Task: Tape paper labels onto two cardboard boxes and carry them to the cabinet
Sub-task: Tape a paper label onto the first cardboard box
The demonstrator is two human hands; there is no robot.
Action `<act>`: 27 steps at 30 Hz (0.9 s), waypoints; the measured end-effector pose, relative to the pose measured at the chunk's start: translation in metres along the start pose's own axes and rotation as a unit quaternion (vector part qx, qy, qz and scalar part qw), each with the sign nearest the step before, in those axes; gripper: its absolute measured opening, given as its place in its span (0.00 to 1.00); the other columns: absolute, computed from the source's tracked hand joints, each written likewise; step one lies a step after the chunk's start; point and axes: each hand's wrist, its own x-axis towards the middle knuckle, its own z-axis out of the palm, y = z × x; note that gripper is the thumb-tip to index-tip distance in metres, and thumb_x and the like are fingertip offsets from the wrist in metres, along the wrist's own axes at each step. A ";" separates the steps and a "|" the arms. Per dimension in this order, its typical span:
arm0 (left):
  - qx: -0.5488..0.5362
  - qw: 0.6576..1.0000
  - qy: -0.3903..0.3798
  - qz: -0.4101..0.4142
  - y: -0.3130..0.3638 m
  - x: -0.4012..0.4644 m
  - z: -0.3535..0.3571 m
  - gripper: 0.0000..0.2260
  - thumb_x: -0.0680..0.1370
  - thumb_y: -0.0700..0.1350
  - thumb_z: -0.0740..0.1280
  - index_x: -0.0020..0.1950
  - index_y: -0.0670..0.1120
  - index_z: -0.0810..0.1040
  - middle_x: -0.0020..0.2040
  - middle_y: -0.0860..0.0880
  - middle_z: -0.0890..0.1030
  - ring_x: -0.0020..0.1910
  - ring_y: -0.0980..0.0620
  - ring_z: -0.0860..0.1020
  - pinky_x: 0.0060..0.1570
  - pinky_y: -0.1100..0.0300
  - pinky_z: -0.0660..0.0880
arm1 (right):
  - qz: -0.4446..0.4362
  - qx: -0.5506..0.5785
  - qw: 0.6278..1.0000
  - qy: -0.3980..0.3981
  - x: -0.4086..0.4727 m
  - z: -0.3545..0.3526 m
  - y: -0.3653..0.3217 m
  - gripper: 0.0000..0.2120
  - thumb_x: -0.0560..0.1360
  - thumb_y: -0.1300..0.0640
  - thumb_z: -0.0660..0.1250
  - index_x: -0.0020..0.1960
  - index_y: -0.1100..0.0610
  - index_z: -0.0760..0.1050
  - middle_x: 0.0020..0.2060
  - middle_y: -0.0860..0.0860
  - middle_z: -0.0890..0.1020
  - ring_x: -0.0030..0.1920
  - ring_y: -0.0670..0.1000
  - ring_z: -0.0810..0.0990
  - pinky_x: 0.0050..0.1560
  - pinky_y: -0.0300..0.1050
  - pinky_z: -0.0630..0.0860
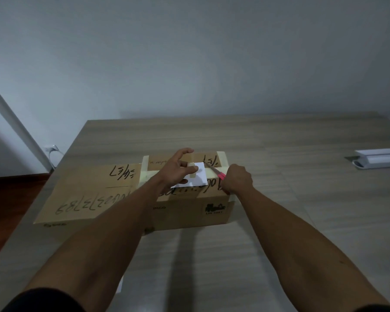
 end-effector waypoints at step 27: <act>0.060 0.996 -0.053 -0.036 0.028 0.015 -0.034 0.25 0.80 0.34 0.68 0.68 0.60 0.71 0.53 0.43 0.76 0.52 0.46 0.76 0.56 0.47 0.77 | -0.126 0.177 0.935 -0.280 0.038 -0.075 0.013 0.17 0.70 0.49 0.77 0.54 0.58 0.87 0.64 0.60 0.80 0.55 0.53 0.75 0.53 0.51 0.73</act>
